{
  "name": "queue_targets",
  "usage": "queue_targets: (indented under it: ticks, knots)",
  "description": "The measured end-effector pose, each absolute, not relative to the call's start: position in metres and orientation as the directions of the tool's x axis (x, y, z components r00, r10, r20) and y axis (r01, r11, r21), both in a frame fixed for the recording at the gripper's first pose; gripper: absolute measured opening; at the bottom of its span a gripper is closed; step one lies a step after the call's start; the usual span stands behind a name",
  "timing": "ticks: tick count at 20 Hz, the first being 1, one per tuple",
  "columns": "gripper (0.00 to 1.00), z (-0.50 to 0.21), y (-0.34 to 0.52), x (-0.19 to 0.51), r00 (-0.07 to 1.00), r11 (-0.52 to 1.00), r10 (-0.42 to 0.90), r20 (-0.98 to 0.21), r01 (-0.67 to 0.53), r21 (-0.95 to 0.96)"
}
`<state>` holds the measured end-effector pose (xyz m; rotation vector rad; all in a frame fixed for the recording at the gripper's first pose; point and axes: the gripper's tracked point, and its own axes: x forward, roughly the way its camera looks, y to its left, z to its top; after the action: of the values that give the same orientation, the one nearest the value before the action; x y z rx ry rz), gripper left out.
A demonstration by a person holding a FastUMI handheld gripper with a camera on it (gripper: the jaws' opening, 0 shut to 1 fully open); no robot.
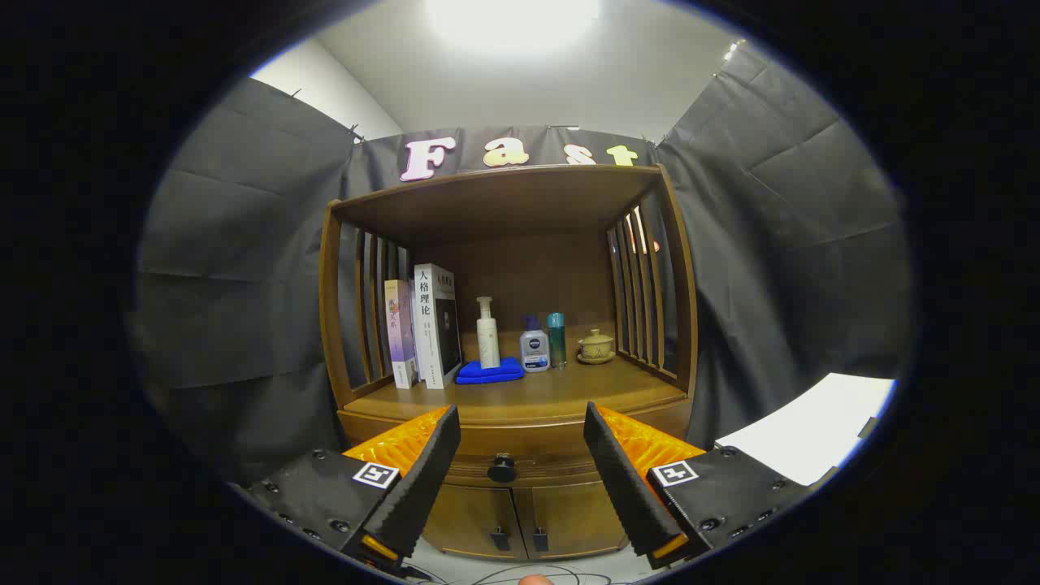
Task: Pull open the drawer, take out the items inside it, and place them on the countertop above the cabinet.
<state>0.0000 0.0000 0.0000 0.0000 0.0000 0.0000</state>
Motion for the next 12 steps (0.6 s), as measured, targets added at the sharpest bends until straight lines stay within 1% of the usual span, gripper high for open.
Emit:
queue_targets:
  ticks: [6, 12]
  knots:
    - [0.97, 0.005, -0.008, -0.003, 1.0, 1.0, -0.01, 0.013, 0.01, 0.027]
    - [0.97, -0.005, -0.013, -0.002, 1.0, 0.999, -0.012, -0.013, 0.012, 0.037]
